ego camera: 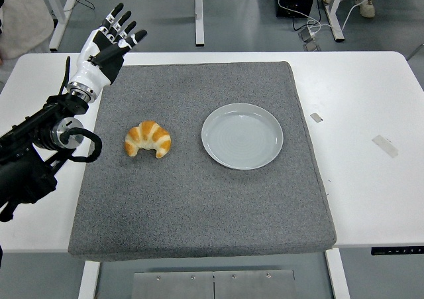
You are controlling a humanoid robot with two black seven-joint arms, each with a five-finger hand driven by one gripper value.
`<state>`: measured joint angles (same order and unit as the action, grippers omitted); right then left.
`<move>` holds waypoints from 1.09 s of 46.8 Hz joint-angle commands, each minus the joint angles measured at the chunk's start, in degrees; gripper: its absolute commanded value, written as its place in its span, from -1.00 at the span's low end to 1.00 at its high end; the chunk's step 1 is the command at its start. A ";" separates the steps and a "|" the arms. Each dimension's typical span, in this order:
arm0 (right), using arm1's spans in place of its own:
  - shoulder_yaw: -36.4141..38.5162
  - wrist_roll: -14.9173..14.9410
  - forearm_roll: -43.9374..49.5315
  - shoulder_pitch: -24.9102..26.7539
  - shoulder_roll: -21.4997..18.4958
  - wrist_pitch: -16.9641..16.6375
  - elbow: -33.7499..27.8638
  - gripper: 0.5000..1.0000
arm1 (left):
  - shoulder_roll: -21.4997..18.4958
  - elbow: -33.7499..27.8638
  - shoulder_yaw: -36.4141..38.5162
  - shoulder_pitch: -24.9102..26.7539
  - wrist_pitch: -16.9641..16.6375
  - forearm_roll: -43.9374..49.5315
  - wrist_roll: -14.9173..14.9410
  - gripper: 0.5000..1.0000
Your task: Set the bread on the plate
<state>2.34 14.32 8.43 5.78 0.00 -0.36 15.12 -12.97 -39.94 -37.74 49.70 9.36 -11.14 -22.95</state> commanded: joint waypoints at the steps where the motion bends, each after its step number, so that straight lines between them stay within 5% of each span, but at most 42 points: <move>1: 0.04 0.01 0.01 0.02 0.00 0.01 0.00 1.00 | -1.62 0.03 5.12 1.54 -0.22 -2.39 0.01 0.91; 7: 0.12 0.01 0.01 -0.34 0.00 0.01 0.00 1.00 | -2.41 0.47 14.61 5.75 -4.61 -3.98 0.27 0.95; 15: 0.21 0.01 0.01 -0.34 0.00 0.01 0.08 1.00 | -4.08 0.47 17.44 8.05 -5.41 -3.98 0.53 0.95; 32: 0.21 0.01 0.01 -0.34 0.00 0.01 0.00 1.00 | -10.67 -6.81 25.44 10.51 1.27 -17.15 -4.38 0.96; 44: 0.30 0.01 0.01 -0.34 0.00 0.01 0.00 1.00 | -16.20 -9.02 30.36 11.65 3.91 -37.36 -11.94 0.96; 51: 0.30 0.01 0.01 -0.34 0.00 0.01 0.00 1.00 | -19.02 -9.28 32.90 12.35 4.17 -43.88 -12.05 0.96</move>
<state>2.64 14.32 8.45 5.45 0.00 -0.35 15.12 -30.89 -49.12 -5.79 61.76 13.44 -53.18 -34.99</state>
